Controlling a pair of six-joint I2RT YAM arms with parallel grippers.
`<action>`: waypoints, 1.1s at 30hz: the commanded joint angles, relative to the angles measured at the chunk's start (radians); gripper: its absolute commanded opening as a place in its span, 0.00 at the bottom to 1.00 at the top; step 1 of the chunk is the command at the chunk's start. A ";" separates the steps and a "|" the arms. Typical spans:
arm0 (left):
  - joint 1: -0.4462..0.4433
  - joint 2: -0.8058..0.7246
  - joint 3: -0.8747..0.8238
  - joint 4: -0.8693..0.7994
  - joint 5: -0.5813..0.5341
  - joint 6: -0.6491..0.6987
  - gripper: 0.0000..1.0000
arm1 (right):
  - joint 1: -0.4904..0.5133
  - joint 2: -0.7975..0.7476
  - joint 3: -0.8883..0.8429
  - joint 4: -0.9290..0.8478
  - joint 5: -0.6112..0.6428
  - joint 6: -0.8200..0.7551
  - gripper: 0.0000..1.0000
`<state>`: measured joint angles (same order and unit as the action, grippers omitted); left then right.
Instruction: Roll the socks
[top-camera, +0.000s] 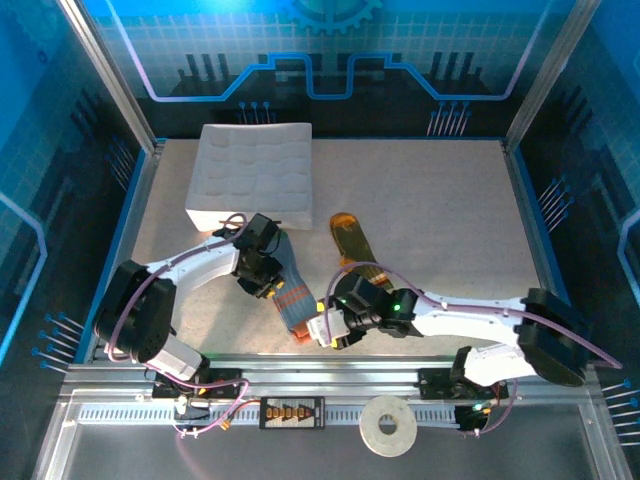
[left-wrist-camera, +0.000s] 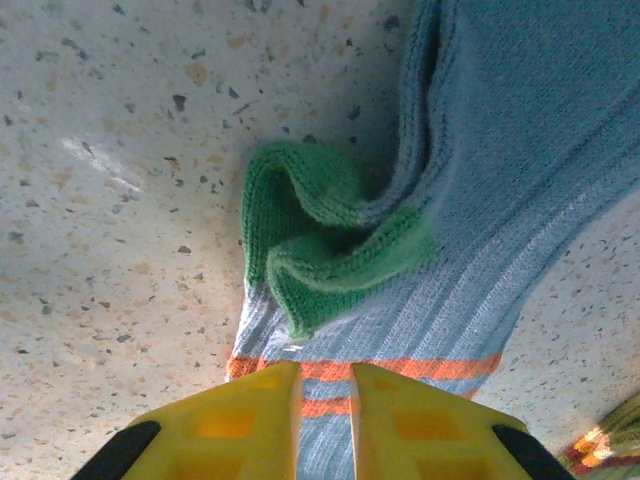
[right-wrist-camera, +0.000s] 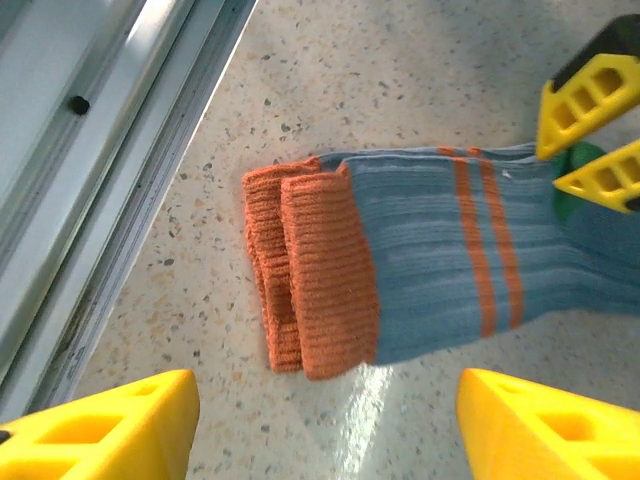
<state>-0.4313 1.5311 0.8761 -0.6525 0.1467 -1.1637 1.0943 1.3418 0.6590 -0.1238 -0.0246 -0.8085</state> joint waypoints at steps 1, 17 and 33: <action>0.001 0.008 0.006 -0.007 0.019 0.034 0.20 | 0.012 0.069 0.016 0.084 -0.002 -0.063 0.66; 0.007 0.081 0.066 -0.040 -0.022 0.148 0.20 | 0.015 0.310 0.118 0.077 0.023 0.007 0.25; 0.000 0.215 0.152 0.106 0.054 0.292 0.19 | 0.028 0.296 0.243 -0.081 -0.132 0.286 0.07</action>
<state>-0.4278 1.7397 1.0138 -0.5865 0.1696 -0.9085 1.1133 1.6363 0.8608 -0.1436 -0.0814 -0.6209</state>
